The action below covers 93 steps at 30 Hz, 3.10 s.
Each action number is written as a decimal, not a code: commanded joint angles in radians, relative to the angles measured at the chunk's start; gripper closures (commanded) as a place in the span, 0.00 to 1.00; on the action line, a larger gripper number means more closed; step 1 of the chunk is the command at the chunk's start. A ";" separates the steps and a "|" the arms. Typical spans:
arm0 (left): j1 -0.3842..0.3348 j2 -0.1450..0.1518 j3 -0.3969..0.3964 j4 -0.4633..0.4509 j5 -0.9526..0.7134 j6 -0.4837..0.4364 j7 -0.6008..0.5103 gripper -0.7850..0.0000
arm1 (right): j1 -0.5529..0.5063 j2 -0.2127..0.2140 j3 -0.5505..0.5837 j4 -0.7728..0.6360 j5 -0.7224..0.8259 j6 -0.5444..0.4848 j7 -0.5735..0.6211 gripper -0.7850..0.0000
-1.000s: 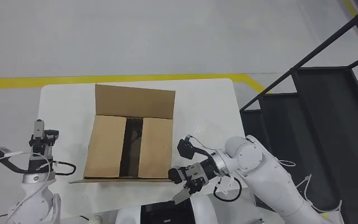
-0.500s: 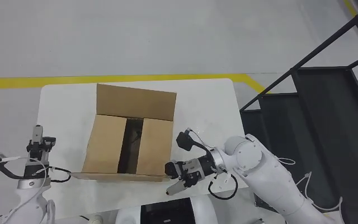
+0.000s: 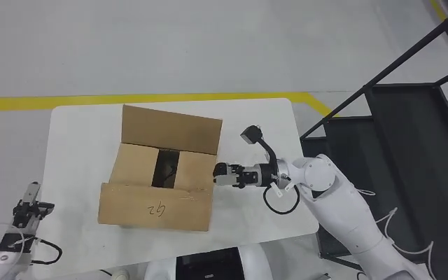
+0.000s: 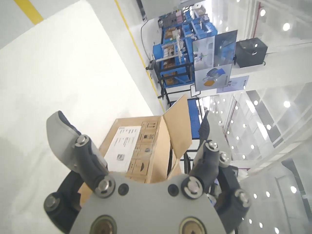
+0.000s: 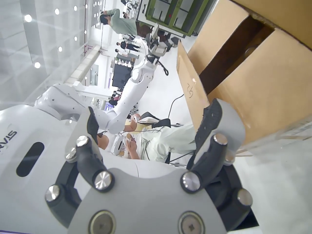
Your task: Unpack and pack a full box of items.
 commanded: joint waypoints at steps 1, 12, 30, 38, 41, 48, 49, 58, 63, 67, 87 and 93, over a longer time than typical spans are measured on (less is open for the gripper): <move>0.016 0.006 -0.011 0.013 0.012 0.017 -0.080 0.00 | -0.001 0.001 0.011 0.008 0.012 0.002 -0.007 0.00; 0.005 0.021 0.052 0.050 -0.008 0.026 -0.303 0.00 | -0.019 0.005 0.046 0.029 0.053 0.006 -0.019 0.00; -0.059 0.041 0.190 0.018 -0.027 0.167 -0.447 0.00 | -0.035 0.008 0.056 0.049 0.056 0.014 -0.024 0.00; -0.129 0.045 0.271 0.029 -0.011 0.187 -0.405 0.00 | -0.026 0.009 0.074 0.085 0.070 0.022 -0.043 0.00; -0.156 0.048 0.299 0.035 0.002 0.197 -0.409 0.00 | -0.025 0.010 0.086 0.100 0.074 0.025 -0.048 0.00; -0.201 0.054 0.331 0.051 0.022 0.206 -0.373 0.00 | -0.033 0.016 0.122 0.120 0.064 0.041 -0.051 0.00; -0.202 0.054 0.321 0.055 0.013 0.203 -0.351 0.00 | -0.037 0.017 0.128 0.119 0.055 0.047 -0.052 0.00; -0.120 0.059 0.180 0.040 -0.112 0.138 -0.263 0.00 | -0.110 0.035 0.181 0.101 -0.117 0.133 -0.096 0.00; -0.094 0.061 0.152 0.032 -0.122 0.124 -0.250 0.00 | -0.127 0.044 0.164 0.114 -0.211 0.228 -0.031 0.00; -0.098 0.062 0.156 0.029 -0.117 0.123 -0.234 0.00 | -0.128 0.043 0.119 0.133 -0.221 0.247 0.025 0.00; -0.188 0.065 0.284 0.061 -0.071 0.167 -0.157 0.00 | 0.089 -0.009 -0.041 0.265 0.002 0.253 -0.017 0.00; -0.211 0.065 0.308 0.072 -0.087 0.161 -0.132 0.00 | 0.159 -0.027 -0.077 0.306 0.047 0.238 -0.035 0.00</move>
